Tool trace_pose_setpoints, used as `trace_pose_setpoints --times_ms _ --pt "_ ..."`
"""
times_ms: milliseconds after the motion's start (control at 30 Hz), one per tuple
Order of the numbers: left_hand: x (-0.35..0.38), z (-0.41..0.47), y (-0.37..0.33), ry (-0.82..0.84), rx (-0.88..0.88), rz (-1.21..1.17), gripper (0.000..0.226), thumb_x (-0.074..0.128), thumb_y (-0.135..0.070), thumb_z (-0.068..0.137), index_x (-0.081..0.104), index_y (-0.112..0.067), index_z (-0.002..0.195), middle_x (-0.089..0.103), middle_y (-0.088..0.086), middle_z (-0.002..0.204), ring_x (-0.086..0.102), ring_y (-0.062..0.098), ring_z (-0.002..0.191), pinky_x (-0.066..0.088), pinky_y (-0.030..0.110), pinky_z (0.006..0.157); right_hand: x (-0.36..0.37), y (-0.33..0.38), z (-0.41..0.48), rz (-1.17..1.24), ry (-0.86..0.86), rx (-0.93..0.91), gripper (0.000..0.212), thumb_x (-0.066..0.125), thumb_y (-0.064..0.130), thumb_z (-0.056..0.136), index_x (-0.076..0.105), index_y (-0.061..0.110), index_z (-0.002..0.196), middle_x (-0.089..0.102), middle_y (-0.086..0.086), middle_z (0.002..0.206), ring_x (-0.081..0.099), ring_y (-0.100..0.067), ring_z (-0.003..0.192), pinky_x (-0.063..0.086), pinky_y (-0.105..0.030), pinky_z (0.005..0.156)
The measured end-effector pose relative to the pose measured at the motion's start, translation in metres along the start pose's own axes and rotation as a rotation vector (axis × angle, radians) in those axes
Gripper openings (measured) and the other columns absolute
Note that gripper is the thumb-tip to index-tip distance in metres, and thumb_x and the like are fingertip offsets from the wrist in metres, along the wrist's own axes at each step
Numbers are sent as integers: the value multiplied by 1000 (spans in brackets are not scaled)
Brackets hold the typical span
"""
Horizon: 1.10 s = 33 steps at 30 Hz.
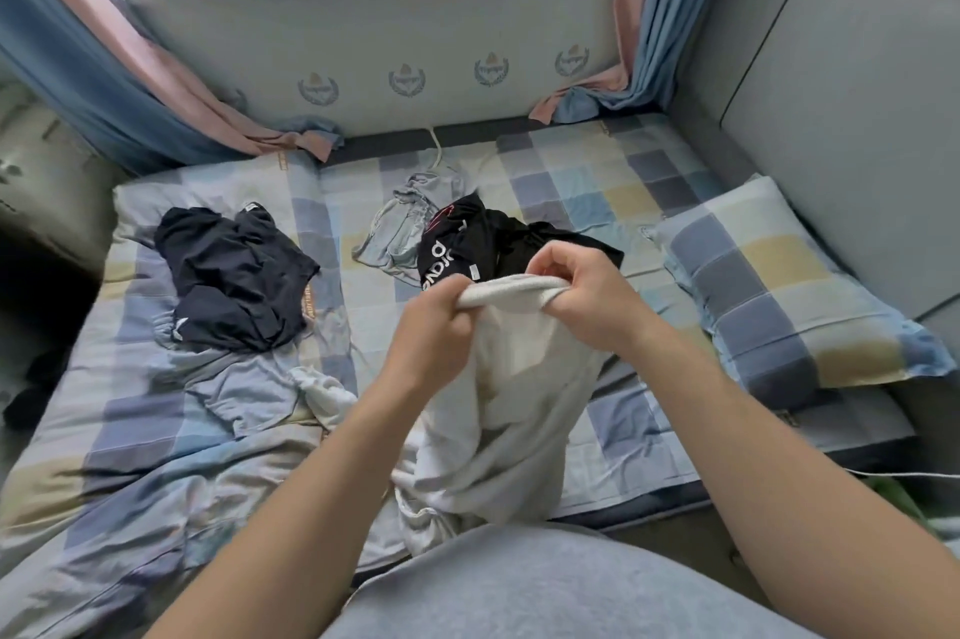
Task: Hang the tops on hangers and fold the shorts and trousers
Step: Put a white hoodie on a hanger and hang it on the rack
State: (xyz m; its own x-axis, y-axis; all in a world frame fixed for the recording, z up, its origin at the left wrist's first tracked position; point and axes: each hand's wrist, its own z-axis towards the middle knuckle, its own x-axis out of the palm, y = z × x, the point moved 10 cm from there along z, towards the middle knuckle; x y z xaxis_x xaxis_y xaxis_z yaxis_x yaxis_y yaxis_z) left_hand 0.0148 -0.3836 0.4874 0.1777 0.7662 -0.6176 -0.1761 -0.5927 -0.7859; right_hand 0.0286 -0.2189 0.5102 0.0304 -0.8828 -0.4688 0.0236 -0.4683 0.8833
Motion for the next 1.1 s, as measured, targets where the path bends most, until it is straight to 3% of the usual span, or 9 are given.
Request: trace_pose_setpoints --times_ms 100,333,467,600,700,800,900,967,1100 --pt "-16 7 -9 -34 4 -129 18 48 -2 84 62 -13 79 49 -17 53 42 2 50 31 17 46 -2 -34 -10 -176 12 59 20 69 5 80 62 23 77 59 6 68 51 -11 64 38 -26 58" --pt "-50 6 -26 -184 42 -301 28 40 -10 71 66 -11 81 57 -18 61 47 -3 57 35 12 51 1 -134 -39 -434 -100 384 30 52 13 88 39 25 64 41 6 68 43 -28 75 29 -36 61" --pt "-65 4 -2 -310 -57 -405 26 42 -6 78 65 -18 77 58 -20 61 48 -4 59 38 11 53 3 -174 -54 -337 -69 523 19 57 23 93 58 16 76 57 -2 72 53 -30 77 36 -36 59" --pt "-69 2 28 -414 -188 -418 28 43 -1 92 62 -18 82 59 -8 73 47 -3 59 38 9 52 12 -164 -41 -25 -44 488 27 63 16 95 59 3 72 56 -4 69 50 -18 73 35 -32 62" --pt "-52 7 44 -293 -286 -445 9 52 -21 103 60 -20 107 65 -2 96 60 -1 78 50 15 69 4 -135 -26 205 -129 453 13 67 14 94 70 7 84 68 -8 81 60 -19 75 47 -35 70" --pt "-23 7 49 -88 -361 -456 20 58 -31 101 58 -21 118 67 7 114 66 16 101 54 32 85 0 -109 -15 349 -137 447 22 68 20 94 69 -2 99 67 -14 88 62 -23 81 51 -39 69" --pt "16 -2 41 184 -316 -383 27 67 -32 94 62 -19 117 70 5 116 68 2 90 54 19 74 1 -83 -10 461 -115 429 41 69 26 94 62 -14 102 60 -13 85 58 -25 78 50 -40 67" --pt "45 -15 36 369 -267 -342 41 76 -36 86 60 -23 122 69 -1 117 68 -3 91 55 16 76 4 -67 -8 499 -99 405 34 68 20 95 63 -13 101 60 -13 82 58 -25 75 51 -36 65" --pt "68 -23 32 413 -125 -213 38 81 -32 80 60 -46 109 70 -20 101 65 2 98 53 26 85 7 -40 -6 557 -69 353 26 65 14 95 67 -10 104 65 -13 83 62 -21 73 53 -29 56"
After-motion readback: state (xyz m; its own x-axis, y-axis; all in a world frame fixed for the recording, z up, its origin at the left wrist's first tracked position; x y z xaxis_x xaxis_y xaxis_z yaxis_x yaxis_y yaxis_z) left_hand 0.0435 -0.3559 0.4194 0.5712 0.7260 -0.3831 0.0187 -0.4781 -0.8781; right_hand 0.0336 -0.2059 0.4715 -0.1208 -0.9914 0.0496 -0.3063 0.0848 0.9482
